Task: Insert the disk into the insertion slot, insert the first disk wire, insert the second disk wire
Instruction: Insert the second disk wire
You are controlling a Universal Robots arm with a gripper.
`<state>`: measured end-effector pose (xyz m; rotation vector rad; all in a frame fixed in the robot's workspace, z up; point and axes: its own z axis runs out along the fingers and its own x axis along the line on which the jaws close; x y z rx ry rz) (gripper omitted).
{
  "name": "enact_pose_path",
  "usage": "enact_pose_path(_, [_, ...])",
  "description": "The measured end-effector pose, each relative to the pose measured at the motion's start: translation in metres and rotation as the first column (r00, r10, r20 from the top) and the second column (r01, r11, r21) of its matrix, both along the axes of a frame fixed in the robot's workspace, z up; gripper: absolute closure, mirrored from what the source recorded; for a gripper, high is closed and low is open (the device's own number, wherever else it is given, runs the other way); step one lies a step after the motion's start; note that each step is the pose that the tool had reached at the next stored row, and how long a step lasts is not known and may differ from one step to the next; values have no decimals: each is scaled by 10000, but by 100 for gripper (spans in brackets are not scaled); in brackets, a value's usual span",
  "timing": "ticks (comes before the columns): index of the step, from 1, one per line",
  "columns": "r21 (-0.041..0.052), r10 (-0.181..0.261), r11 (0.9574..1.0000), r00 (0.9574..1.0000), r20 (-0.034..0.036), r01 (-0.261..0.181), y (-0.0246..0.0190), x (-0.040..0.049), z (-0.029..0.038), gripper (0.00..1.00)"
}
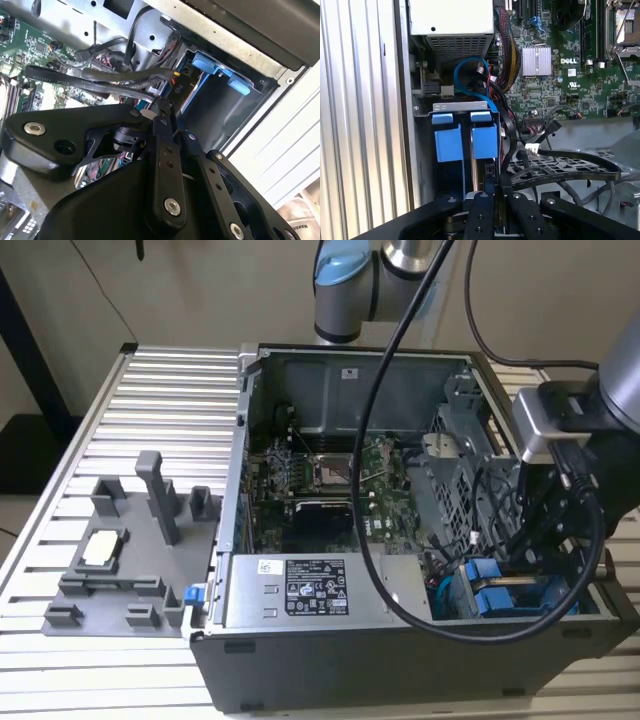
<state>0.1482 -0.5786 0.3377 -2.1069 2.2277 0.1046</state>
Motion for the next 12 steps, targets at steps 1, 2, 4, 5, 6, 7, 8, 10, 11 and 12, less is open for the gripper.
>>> enact_pose_path(1, [-2,7,10000,10000,0,-7,0,0,-12,84])
enact_pose_path(2, [-10,10,10000,10000,0,-10,0,0,-20,84])
enact_pose_path(4, [-9,13,10000,10000,0,-13,0,0,-23,84])
enact_pose_path(5, [-5,13,10000,10000,0,-13,0,0,-25,84])
enact_pose_path(6, [-1,14,10000,10000,0,-14,0,0,-27,84])
enact_pose_path(7, [9,16,10000,10000,1,-16,1,1,-30,82])
enact_pose_path(8, [8,17,10000,10000,1,-17,1,1,-31,82])
enact_pose_path(10, [5,18,10000,10000,0,-18,0,1,-28,76])
enact_pose_path(11, [2,18,10000,10000,0,-18,0,1,-8,76])
enact_pose_path(12, [3,18,10000,10000,-5,-18,-1,0,27,76])
